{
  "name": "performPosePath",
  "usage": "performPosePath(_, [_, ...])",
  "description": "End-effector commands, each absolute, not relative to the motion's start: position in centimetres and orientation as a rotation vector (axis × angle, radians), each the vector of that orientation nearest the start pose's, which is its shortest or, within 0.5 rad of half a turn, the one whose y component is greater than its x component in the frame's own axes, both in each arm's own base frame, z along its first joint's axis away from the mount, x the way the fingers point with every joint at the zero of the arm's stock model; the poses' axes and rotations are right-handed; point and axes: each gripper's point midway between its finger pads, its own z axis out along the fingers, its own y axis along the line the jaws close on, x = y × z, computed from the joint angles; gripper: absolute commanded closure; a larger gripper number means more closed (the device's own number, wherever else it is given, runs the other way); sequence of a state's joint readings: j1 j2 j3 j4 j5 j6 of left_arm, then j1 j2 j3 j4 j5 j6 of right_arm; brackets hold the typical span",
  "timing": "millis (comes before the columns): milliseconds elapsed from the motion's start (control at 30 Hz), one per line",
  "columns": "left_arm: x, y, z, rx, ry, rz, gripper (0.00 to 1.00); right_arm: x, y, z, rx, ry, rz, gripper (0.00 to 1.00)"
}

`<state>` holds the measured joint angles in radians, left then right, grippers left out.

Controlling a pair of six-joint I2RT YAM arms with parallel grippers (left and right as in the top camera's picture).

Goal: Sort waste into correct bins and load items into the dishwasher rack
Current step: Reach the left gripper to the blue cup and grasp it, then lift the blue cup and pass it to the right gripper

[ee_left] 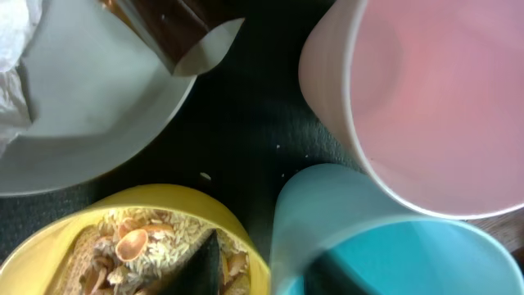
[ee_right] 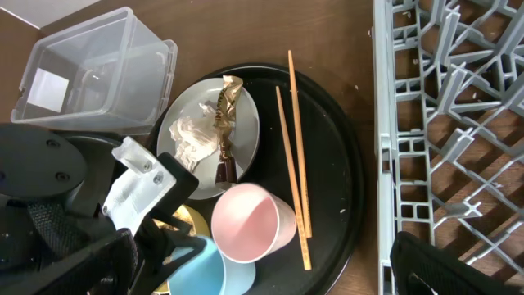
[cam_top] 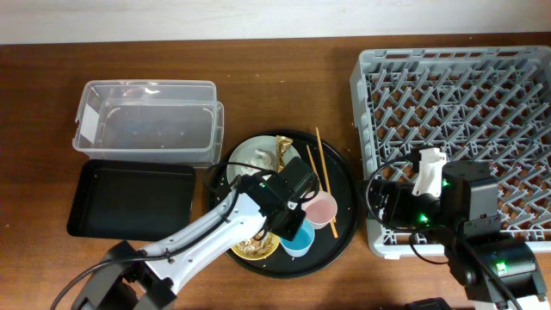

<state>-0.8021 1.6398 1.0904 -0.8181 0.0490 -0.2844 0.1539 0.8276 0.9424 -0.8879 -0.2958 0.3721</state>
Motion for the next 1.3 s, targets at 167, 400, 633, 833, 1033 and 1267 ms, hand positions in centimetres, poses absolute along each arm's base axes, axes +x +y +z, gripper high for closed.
performPosePath(167, [22.7,-23.2,11.5,0.730,2.858,-0.211,0.99,23.9,8.4,23.6,0.132,2.363,0.592,0.02])
performPosePath(400, [25.7,-19.1,24.5,0.433,2.595,-0.779,1.00,22.4,12.2,25.1,-0.124,2.319,0.832,0.02])
performPosePath(633, [21.9,-21.7,36.8,0.787,1.948,-1.717,1.00,17.3,20.9,36.5,-0.768,1.744,1.429,0.12])
performPosePath(833, [20.8,-21.8,37.7,0.829,1.891,-1.811,0.99,19.3,22.8,36.2,-0.740,1.742,1.361,0.11])
performPosePath(1033, [20.9,-21.9,37.8,0.838,1.881,-1.802,0.99,16.6,23.9,38.6,-0.960,1.548,1.481,0.37])
performPosePath(1267, [19.4,-21.7,39.3,0.894,1.792,-1.916,1.00,20.9,23.0,37.0,-0.801,1.655,1.391,0.17])
